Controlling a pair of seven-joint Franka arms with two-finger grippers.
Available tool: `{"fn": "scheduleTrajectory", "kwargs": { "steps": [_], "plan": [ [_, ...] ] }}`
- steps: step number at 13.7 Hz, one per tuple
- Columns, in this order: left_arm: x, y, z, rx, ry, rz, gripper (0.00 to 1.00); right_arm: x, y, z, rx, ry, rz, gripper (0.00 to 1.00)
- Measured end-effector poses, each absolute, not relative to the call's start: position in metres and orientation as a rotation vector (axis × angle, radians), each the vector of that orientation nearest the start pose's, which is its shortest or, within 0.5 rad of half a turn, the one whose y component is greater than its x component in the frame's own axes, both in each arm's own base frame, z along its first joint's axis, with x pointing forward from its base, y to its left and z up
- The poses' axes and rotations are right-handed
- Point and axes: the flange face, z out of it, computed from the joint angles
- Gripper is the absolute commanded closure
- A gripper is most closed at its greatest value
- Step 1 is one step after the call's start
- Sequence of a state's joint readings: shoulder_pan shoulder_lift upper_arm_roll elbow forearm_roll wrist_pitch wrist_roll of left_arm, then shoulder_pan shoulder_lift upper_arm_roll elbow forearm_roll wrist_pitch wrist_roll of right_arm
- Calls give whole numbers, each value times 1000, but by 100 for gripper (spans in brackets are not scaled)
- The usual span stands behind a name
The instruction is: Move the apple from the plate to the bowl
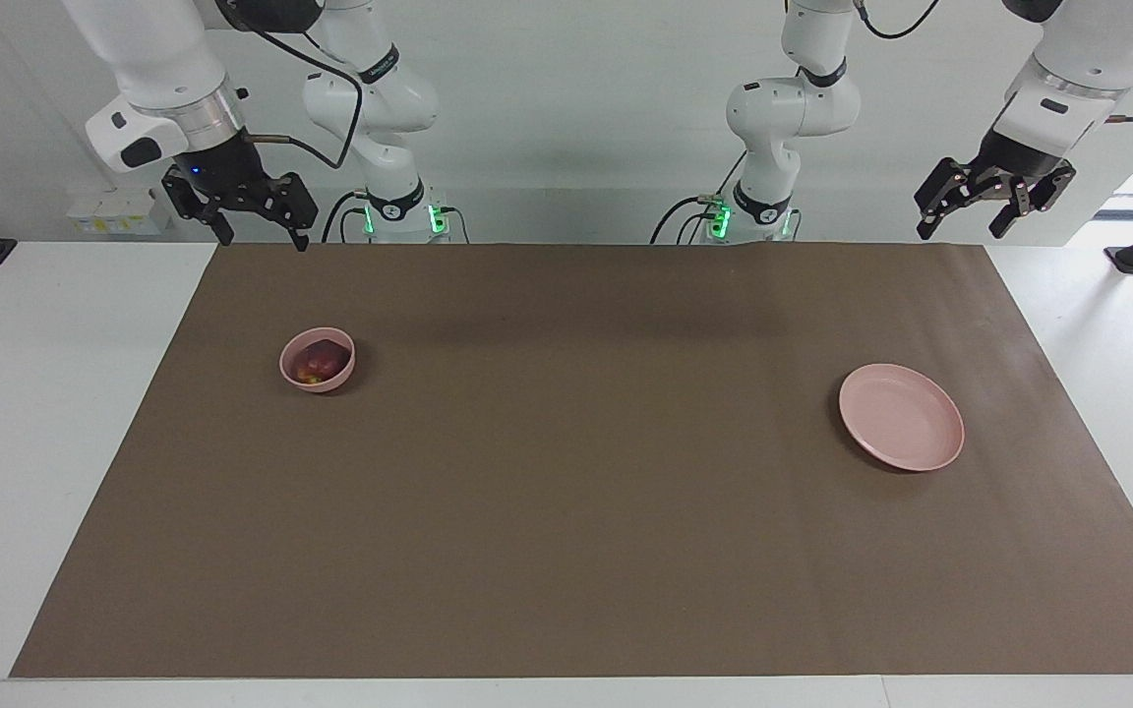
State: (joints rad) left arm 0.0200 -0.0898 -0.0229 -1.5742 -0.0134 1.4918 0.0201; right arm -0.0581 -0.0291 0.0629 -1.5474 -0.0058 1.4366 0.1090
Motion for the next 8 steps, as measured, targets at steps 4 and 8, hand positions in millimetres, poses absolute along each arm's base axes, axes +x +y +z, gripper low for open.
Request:
{"fn": "scheduleTrajectory", "kwargs": {
  "steps": [4, 8],
  "plan": [
    [518, -4, 664, -3153, 38, -12, 0, 528, 3, 647, -3147, 165, 149, 0],
    [518, -4, 664, -3153, 38, -11, 0, 528, 3, 651, -3146, 164, 141, 0]
  ]
}}
